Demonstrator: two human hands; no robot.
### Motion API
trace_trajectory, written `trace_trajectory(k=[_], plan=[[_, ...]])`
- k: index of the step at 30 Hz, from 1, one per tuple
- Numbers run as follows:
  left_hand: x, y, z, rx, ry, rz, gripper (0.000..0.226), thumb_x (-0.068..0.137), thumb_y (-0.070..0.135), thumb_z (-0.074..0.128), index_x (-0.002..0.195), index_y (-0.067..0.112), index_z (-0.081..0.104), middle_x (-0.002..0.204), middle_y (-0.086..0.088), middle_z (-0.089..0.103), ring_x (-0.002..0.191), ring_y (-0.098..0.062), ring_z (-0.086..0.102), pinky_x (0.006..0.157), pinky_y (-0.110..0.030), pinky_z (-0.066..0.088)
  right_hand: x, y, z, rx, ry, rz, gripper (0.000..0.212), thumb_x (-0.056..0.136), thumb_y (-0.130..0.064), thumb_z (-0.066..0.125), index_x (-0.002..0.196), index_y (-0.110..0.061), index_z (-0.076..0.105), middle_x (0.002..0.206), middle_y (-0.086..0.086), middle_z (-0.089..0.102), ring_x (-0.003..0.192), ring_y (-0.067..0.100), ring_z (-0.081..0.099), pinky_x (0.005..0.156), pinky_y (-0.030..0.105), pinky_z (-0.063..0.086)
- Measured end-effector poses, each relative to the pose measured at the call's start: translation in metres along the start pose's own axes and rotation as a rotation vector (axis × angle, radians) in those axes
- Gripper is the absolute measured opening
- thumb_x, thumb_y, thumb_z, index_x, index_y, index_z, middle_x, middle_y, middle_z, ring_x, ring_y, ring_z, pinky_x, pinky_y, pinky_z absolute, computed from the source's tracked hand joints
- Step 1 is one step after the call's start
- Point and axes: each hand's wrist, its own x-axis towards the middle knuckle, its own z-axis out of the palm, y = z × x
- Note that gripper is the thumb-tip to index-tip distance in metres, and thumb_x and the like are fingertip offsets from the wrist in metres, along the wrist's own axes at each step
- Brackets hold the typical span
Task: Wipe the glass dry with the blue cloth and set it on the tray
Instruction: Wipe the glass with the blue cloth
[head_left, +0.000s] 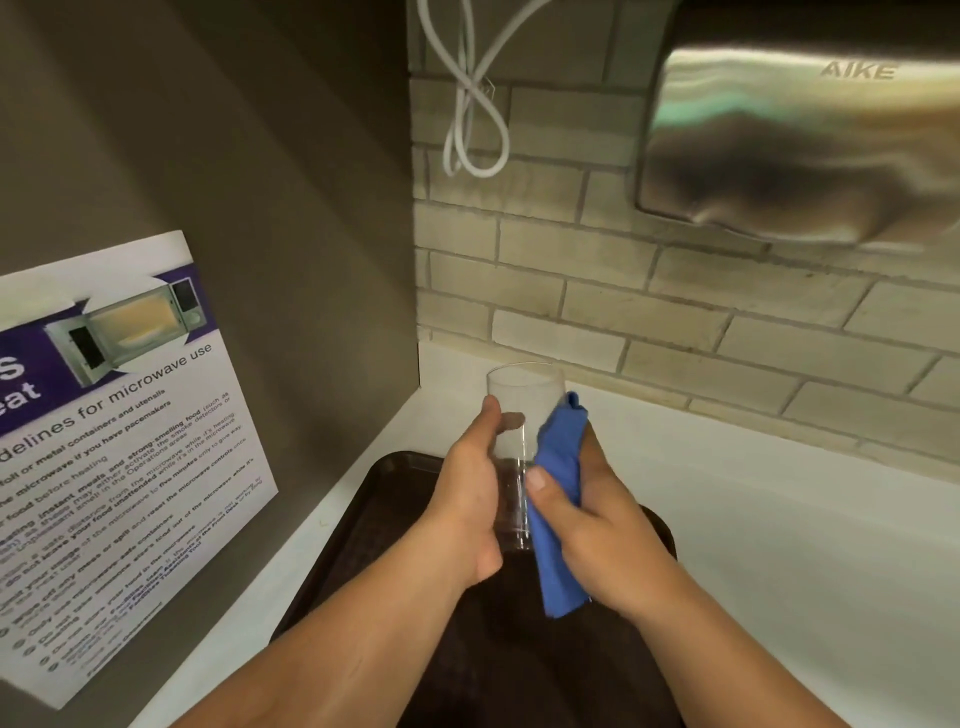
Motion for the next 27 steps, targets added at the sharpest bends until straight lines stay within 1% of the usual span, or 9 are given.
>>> trace_trajectory(k=[2,5,9,12,13,15,18,23,27], plan=[[-0.003,-0.006,0.003,0.058,0.006,0.007,0.053,0.099,0.068,0.049,0.1,0.03,0.086,0.094,-0.009,0.087,0.085,-0.023,0.084,0.076,-0.037,0.064,0.0,-0.001,0.007,-0.123,0.087,-0.06,0.058,0.096,-0.047,0.057,0.149,-0.034,0.035,0.125,-0.013,0.062,0.111,0.0,0.064,0.099,0.021,0.052],[-0.008,-0.016,0.009,0.075,0.0,0.015,0.054,0.101,0.064,0.051,0.13,0.025,0.074,0.117,-0.012,0.083,0.106,-0.027,0.08,0.1,-0.048,0.06,0.018,-0.019,0.002,-0.099,0.273,-0.076,0.044,0.097,-0.046,0.055,0.138,-0.033,0.046,0.114,-0.006,0.064,0.101,0.008,0.065,0.087,0.017,0.051],[-0.008,-0.003,0.011,0.02,-0.007,0.051,0.051,0.097,0.067,0.055,0.126,0.029,0.073,0.104,-0.013,0.086,0.094,-0.032,0.083,0.09,-0.051,0.065,0.03,-0.024,-0.015,0.113,0.231,0.064,0.038,0.101,-0.049,0.047,0.129,-0.026,0.057,0.103,-0.003,0.072,0.095,0.016,0.071,0.082,0.03,0.054],[-0.002,0.008,0.005,0.004,-0.061,0.057,0.052,0.097,0.071,0.051,0.085,0.036,0.087,0.073,-0.002,0.085,0.067,-0.018,0.082,0.058,-0.028,0.063,0.003,-0.011,0.002,-0.007,0.05,0.019,0.037,0.099,-0.05,0.05,0.135,-0.039,0.05,0.111,-0.013,0.07,0.098,-0.001,0.069,0.08,0.015,0.05],[-0.002,0.009,0.005,0.003,-0.071,0.047,0.053,0.097,0.071,0.05,0.078,0.038,0.087,0.073,0.0,0.085,0.068,-0.016,0.082,0.056,-0.025,0.062,-0.003,-0.008,0.008,-0.044,0.035,-0.006,0.032,0.099,-0.049,0.052,0.13,-0.048,0.046,0.112,-0.016,0.068,0.098,-0.006,0.067,0.079,0.012,0.049],[-0.005,0.004,0.006,0.029,-0.052,0.02,0.05,0.096,0.071,0.052,0.094,0.035,0.086,0.089,-0.003,0.087,0.084,-0.019,0.084,0.073,-0.033,0.064,0.001,-0.009,0.014,-0.046,0.114,-0.049,0.023,0.099,-0.045,0.055,0.115,-0.056,0.043,0.106,-0.017,0.067,0.094,-0.01,0.066,0.078,0.009,0.051],[-0.009,-0.007,0.006,0.021,-0.047,-0.032,0.06,0.1,0.069,0.047,0.125,0.024,0.077,0.116,-0.013,0.084,0.108,-0.029,0.08,0.102,-0.049,0.059,0.02,-0.024,0.003,0.005,0.284,0.006,0.02,0.097,-0.05,0.055,0.114,-0.04,0.051,0.093,-0.016,0.065,0.079,-0.009,0.066,0.062,0.006,0.047],[-0.008,0.004,-0.004,-0.019,-0.177,-0.068,0.054,0.09,0.065,0.058,0.108,0.023,0.086,0.123,-0.018,0.08,0.111,-0.038,0.077,0.102,-0.055,0.057,0.037,-0.025,-0.009,0.061,0.274,0.046,0.046,0.097,-0.057,0.051,0.124,-0.021,0.057,0.098,-0.005,0.069,0.088,0.011,0.067,0.073,0.024,0.047],[-0.009,0.0,-0.004,-0.026,-0.137,-0.111,0.07,0.094,0.07,0.052,0.133,0.016,0.075,0.138,-0.02,0.073,0.126,-0.04,0.07,0.108,-0.053,0.054,0.04,-0.021,-0.006,0.062,0.259,0.045,0.048,0.098,-0.057,0.049,0.121,-0.017,0.061,0.095,0.0,0.07,0.088,0.02,0.069,0.078,0.032,0.049]])
